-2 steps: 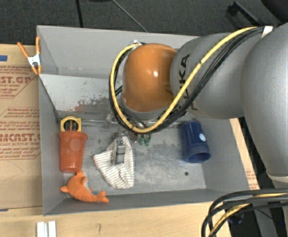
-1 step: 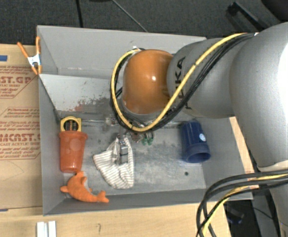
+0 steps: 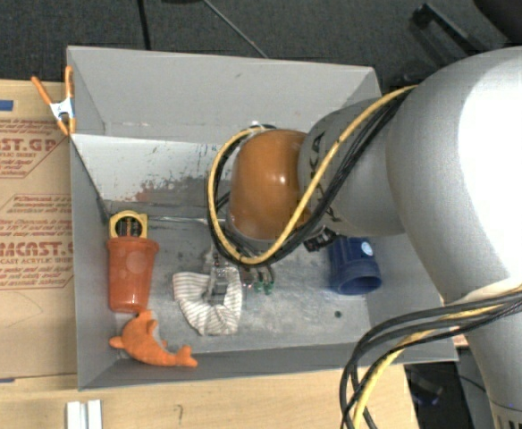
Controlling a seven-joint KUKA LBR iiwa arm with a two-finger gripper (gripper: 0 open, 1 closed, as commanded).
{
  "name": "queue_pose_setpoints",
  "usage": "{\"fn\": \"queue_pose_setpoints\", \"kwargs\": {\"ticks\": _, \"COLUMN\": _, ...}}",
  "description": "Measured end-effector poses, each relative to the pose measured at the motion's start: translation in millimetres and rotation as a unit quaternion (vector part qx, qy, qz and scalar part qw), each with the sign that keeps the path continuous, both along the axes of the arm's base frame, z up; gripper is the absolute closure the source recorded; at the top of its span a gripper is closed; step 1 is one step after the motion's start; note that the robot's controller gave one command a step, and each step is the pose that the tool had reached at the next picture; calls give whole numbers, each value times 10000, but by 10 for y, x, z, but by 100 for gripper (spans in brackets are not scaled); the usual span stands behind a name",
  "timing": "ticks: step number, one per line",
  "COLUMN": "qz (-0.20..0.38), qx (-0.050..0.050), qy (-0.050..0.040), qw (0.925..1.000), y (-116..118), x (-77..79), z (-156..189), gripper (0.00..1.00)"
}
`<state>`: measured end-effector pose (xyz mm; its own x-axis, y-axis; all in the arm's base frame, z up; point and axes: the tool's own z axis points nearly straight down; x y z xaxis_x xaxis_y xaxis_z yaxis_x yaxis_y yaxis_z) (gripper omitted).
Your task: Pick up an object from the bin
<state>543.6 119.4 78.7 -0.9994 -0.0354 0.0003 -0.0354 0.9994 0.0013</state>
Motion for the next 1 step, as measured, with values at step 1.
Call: {"fn": "queue_pose_setpoints", "kwargs": {"ticks": 1, "qz": 0, "qx": 1, "qy": 0, "qw": 10000, "y": 0, "x": 0, "z": 0, "gripper": 100}}
